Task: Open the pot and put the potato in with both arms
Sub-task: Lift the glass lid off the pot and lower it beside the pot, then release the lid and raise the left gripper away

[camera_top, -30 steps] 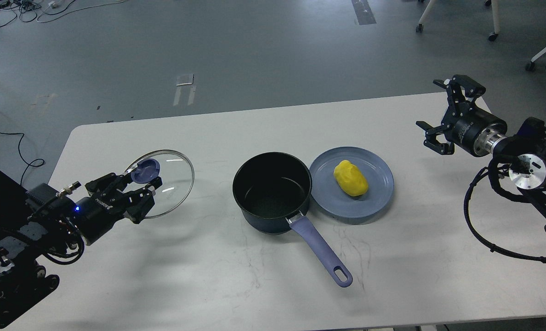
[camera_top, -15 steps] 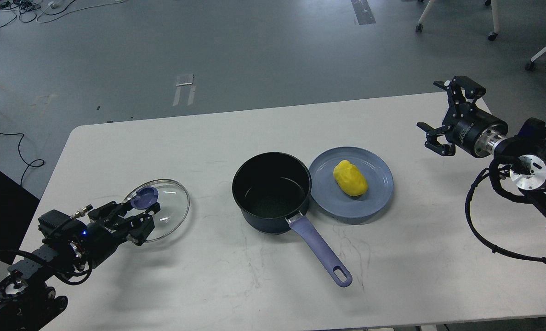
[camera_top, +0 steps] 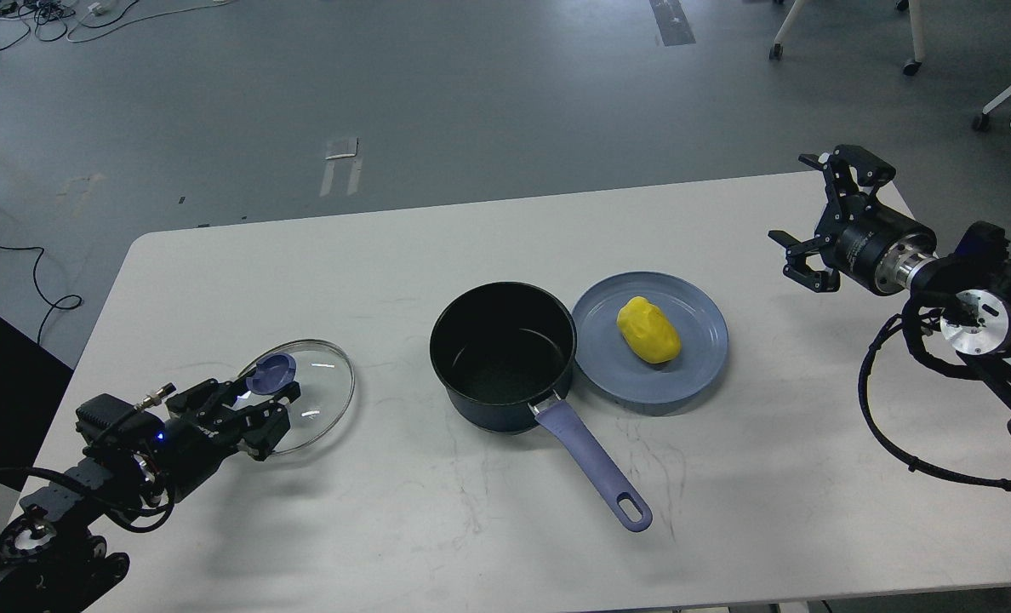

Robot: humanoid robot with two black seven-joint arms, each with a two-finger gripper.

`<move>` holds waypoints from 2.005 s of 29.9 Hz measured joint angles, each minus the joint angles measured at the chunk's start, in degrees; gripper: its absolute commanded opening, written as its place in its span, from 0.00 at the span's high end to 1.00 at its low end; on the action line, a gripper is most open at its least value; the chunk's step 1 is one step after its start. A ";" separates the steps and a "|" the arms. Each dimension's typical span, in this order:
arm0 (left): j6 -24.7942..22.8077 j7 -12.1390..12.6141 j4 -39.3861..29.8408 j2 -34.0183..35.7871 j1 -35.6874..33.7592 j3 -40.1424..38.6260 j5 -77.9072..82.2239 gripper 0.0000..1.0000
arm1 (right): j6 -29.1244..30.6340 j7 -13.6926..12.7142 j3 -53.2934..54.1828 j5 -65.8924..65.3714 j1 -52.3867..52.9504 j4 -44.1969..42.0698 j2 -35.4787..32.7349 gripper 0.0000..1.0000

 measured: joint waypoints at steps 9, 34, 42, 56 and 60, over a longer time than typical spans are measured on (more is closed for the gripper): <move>0.00 0.00 -0.70 -0.59 0.00 0.25 -0.11 0.01 | -0.05 0.01 -0.64 0.00 0.00 0.25 -0.20 0.00; 0.00 0.00 -10.04 8.41 -10.15 -0.04 -12.27 0.01 | 0.11 0.13 -0.88 0.02 0.06 0.58 -0.06 0.00; -15.44 0.01 -10.72 7.82 -25.69 -0.77 -39.34 0.01 | 0.44 0.23 -3.07 -0.72 3.73 0.76 -0.68 0.00; -38.49 23.24 -9.55 -5.70 -34.07 -11.29 -79.69 0.01 | 1.13 1.71 -7.09 -13.84 6.93 3.90 -1.52 0.00; -37.70 27.31 -7.95 -9.68 -31.09 -16.14 -85.90 0.01 | 1.14 2.77 -7.40 -18.14 7.64 4.54 -1.45 0.00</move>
